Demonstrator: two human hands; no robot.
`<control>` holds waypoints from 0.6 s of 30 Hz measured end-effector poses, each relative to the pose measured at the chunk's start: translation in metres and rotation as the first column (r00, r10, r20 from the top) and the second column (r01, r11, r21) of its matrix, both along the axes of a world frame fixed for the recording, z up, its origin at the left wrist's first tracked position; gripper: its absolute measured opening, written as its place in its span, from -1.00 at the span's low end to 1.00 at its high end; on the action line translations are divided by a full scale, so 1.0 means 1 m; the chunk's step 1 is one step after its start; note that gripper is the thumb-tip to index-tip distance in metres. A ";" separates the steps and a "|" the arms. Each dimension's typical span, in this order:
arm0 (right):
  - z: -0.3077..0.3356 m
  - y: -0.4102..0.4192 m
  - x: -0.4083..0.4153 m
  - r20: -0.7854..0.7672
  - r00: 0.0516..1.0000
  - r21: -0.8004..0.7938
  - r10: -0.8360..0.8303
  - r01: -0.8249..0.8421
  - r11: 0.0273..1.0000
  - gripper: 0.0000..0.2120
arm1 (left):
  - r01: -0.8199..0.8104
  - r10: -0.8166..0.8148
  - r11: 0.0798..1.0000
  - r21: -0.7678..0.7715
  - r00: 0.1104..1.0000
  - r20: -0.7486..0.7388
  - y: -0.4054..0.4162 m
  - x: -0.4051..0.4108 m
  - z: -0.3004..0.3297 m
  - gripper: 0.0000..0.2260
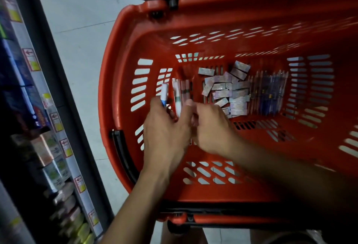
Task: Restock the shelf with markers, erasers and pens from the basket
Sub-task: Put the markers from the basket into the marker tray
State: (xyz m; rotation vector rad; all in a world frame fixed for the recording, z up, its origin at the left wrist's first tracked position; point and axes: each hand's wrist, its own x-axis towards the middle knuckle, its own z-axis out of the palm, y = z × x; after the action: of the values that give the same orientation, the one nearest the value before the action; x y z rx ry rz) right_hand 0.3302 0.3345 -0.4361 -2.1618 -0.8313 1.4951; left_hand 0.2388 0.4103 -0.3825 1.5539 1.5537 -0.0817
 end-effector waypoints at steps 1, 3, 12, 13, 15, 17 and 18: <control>0.016 -0.002 -0.001 -0.017 1.000 0.056 -0.003 0.003 0.998 -0.70 | 0.031 -0.031 0.999 -0.021 1.000 -0.006 -0.001 0.000 0.000 -0.78; 0.038 -0.005 0.000 -0.110 0.993 0.182 -0.049 0.069 0.981 -0.71 | 0.038 -0.039 0.997 -0.066 0.999 -0.007 -0.002 -0.002 -0.002 -0.78; -0.058 0.001 0.013 0.081 0.996 -0.145 0.044 -0.032 0.989 -0.83 | -0.078 0.085 0.995 -0.056 0.988 0.130 0.004 -0.006 0.001 -0.85; -0.073 0.006 0.012 0.086 0.995 -0.189 0.054 -0.036 0.981 -0.81 | -0.091 0.098 0.994 -0.059 0.986 0.137 0.004 -0.005 0.000 -0.84; -0.095 0.017 0.004 0.123 0.990 -0.258 0.074 -0.040 0.965 -0.78 | -0.143 0.151 0.988 -0.066 0.980 0.129 0.004 -0.003 -0.002 -0.79; -0.110 0.026 -0.004 0.165 0.983 -0.301 0.076 -0.023 0.953 -0.77 | -0.211 0.219 0.974 -0.077 0.970 0.110 0.005 -0.001 -0.005 -0.75; -0.115 0.029 -0.007 0.186 0.980 -0.316 0.074 -0.011 0.949 -0.77 | -0.246 0.254 0.966 -0.082 0.962 0.102 0.006 -0.001 -0.007 -0.73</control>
State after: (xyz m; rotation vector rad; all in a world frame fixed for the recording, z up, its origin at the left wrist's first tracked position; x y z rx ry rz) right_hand 0.3232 0.3635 -0.5516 -2.5736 -0.7475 1.5405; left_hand 0.2374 0.4166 -0.3891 1.2757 1.6273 0.0918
